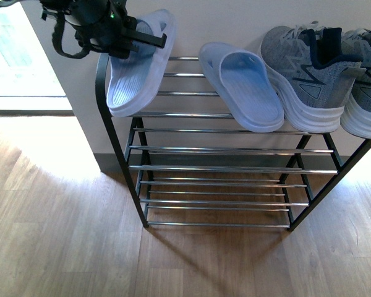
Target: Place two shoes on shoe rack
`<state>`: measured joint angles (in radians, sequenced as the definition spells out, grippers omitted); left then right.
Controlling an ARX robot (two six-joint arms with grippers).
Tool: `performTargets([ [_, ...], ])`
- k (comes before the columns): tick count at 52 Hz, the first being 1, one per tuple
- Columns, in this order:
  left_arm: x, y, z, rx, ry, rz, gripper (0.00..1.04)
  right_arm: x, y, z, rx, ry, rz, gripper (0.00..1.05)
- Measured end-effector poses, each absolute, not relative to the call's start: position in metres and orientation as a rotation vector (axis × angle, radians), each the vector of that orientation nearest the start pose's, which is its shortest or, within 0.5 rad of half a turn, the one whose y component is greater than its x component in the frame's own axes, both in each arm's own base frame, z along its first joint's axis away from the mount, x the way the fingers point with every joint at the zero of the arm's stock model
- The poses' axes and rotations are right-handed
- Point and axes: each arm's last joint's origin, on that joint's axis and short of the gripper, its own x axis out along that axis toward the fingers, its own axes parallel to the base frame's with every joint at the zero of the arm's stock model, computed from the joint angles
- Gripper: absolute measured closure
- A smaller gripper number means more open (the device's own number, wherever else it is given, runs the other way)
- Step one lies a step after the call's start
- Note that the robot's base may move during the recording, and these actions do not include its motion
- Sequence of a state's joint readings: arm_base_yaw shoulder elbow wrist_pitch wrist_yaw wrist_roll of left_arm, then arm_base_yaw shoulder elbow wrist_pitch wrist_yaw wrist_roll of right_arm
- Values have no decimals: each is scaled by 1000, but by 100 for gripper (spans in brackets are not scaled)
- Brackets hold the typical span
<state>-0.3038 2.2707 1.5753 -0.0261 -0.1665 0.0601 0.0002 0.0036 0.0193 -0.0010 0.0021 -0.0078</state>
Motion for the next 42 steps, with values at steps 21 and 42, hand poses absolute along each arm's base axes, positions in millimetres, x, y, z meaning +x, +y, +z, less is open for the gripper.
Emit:
performTargets([
  [21,464,-157,138,167,687,-259,51,97,0,170,-8,-15,-2,9],
  [42,381,-114,266,32,178,-103,17,97,0,170,-8,-15,-2,9],
])
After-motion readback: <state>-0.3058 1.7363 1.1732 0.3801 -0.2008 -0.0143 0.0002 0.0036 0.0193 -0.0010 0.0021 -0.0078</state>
